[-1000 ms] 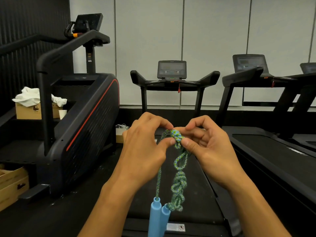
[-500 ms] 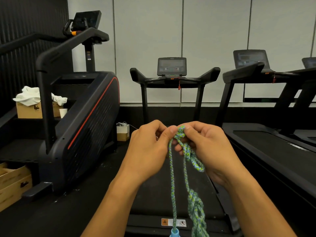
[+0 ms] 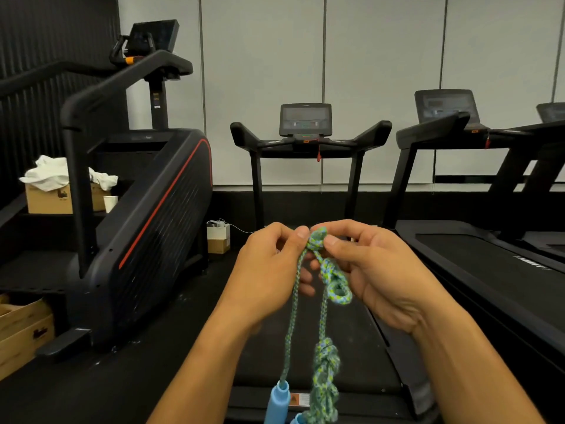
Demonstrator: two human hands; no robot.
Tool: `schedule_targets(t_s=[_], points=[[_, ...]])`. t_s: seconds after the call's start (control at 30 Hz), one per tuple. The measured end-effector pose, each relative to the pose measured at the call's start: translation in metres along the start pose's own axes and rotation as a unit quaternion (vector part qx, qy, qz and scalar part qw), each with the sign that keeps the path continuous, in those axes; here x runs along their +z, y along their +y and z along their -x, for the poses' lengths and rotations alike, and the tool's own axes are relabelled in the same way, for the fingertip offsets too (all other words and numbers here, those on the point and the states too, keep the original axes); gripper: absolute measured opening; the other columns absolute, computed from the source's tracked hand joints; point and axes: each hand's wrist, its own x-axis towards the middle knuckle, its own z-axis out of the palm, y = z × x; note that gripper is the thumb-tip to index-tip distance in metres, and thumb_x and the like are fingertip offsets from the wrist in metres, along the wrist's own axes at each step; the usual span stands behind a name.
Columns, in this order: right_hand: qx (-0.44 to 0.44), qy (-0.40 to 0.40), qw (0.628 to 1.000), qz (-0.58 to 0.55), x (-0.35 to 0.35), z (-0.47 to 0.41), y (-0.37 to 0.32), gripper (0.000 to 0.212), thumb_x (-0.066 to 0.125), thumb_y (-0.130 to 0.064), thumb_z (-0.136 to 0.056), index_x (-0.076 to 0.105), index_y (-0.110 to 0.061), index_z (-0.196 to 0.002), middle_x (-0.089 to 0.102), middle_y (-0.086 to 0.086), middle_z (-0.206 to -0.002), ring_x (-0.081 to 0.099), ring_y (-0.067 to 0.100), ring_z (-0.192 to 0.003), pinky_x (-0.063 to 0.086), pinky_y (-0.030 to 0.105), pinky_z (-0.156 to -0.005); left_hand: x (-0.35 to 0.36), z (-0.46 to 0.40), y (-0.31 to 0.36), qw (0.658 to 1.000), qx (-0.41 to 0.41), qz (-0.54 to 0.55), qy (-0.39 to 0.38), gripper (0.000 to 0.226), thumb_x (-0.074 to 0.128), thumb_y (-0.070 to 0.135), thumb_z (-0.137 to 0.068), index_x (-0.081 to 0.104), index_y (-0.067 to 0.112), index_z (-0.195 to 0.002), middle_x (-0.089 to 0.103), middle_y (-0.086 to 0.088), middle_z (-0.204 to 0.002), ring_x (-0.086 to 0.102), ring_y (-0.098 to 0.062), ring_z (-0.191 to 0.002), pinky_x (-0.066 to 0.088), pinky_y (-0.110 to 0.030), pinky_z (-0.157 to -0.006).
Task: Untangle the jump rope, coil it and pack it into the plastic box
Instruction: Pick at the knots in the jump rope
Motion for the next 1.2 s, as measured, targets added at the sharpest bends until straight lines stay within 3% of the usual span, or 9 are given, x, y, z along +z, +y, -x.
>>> schedule_targets(t_s=[0.17,0.3,0.7,1.0,1.2], points=[[-0.053,0.018,0.998,0.024,-0.005,-0.002,0.002,0.026,0.055,0.008,-0.089,0.072,-0.006,-0.102,0.069,0.024,-0.096,0.068,0.027,-0.084,0.057,0.032,-0.078,-0.005,0.001,0.004,0.999,0.032,0.006,-0.02,0.005,0.062,0.01,-0.096,0.067,0.012,-0.097,0.071,-0.005,-0.082,0.065,-0.013,-0.069,0.056,-0.031,-0.062],[-0.113,0.038,0.991,0.066,-0.004,-0.002,0.002,0.029,0.064,0.005,-0.08,0.072,-0.012,-0.102,0.076,0.012,-0.09,0.072,0.024,-0.087,0.054,0.035,-0.083,-0.004,0.004,0.008,0.998,0.051,0.011,-0.043,0.015,0.066,0.007,-0.092,0.07,0.016,-0.104,0.072,-0.003,-0.09,0.067,-0.013,-0.074,0.057,-0.03,-0.064],[-0.174,0.076,0.956,0.223,0.0,0.004,-0.003,0.029,0.067,0.007,-0.085,0.075,-0.02,-0.092,0.075,0.004,-0.086,0.073,0.019,-0.083,0.057,0.031,-0.08,0.0,0.003,0.009,0.996,0.094,-0.004,0.01,0.025,0.071,0.001,-0.087,0.077,0.022,-0.1,0.074,0.001,-0.089,0.073,-0.018,-0.082,0.063,-0.041,-0.072],[-0.163,0.03,0.966,0.2,-0.007,0.008,-0.008,0.031,0.07,0.005,-0.083,0.074,-0.021,-0.101,0.076,0.001,-0.092,0.074,0.017,-0.086,0.053,0.025,-0.077,0.004,0.005,0.013,0.994,0.105,0.018,0.028,0.02,0.071,0.004,-0.088,0.075,0.021,-0.098,0.074,-0.005,-0.088,0.075,-0.024,-0.083,0.063,-0.048,-0.072],[-0.176,0.049,0.963,0.198,-0.004,0.007,-0.006,0.026,0.074,0.002,-0.08,0.073,-0.019,-0.094,0.073,-0.002,-0.081,0.071,0.009,-0.074,0.052,0.019,-0.07,0.006,0.004,0.012,0.993,0.105,0.038,0.028,0.03,0.072,0.002,-0.086,0.069,0.021,-0.109,0.071,-0.002,-0.088,0.075,-0.023,-0.083,0.063,-0.048,-0.071]])
